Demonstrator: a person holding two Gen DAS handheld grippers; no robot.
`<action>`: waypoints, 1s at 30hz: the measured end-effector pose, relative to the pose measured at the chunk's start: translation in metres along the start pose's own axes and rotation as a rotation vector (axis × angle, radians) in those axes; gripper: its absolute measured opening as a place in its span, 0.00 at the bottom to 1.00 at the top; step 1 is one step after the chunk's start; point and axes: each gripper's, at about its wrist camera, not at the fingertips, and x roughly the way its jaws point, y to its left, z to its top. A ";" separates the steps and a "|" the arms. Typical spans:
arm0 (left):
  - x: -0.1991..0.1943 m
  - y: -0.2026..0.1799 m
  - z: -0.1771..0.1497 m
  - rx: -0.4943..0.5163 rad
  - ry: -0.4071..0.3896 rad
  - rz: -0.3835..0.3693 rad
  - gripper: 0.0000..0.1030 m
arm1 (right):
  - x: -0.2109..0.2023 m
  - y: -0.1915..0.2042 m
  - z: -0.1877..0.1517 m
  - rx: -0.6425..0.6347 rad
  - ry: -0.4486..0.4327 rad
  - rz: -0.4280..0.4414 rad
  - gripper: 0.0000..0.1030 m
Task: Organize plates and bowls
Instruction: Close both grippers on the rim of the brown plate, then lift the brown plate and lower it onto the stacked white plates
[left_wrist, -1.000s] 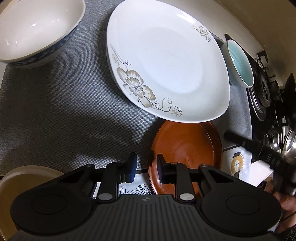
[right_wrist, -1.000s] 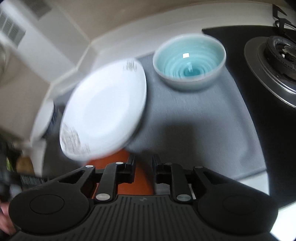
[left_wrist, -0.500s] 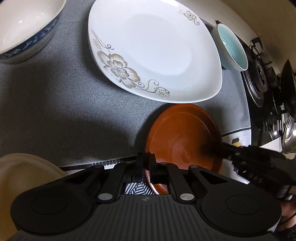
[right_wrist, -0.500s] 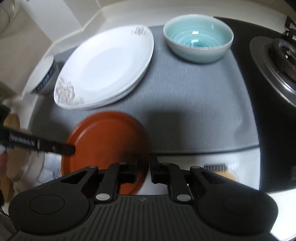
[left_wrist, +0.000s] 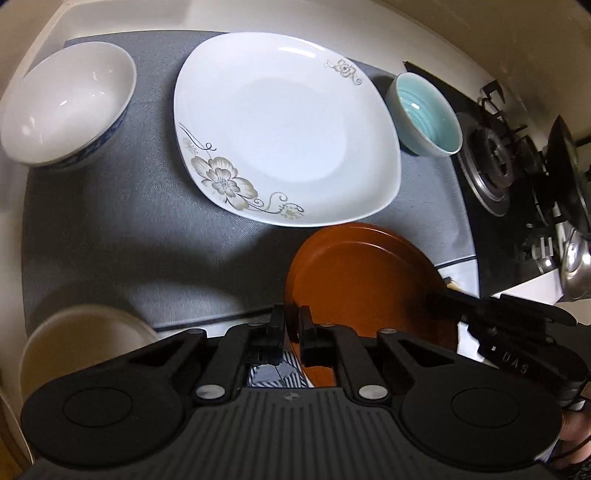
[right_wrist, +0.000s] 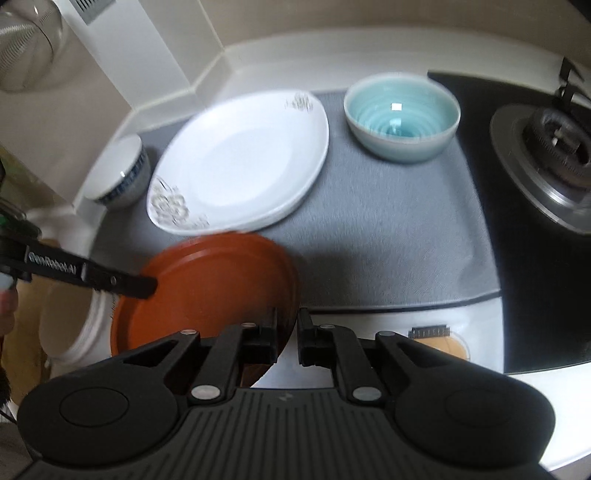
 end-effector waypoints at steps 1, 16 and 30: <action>-0.005 -0.003 -0.001 0.004 -0.013 0.000 0.08 | -0.005 0.002 0.002 -0.007 -0.018 -0.004 0.10; -0.083 -0.006 0.029 -0.037 -0.168 0.012 0.08 | -0.047 0.035 0.077 -0.055 -0.196 0.093 0.09; -0.023 0.019 0.108 -0.163 -0.252 0.116 0.09 | 0.034 0.031 0.127 -0.081 -0.202 0.031 0.13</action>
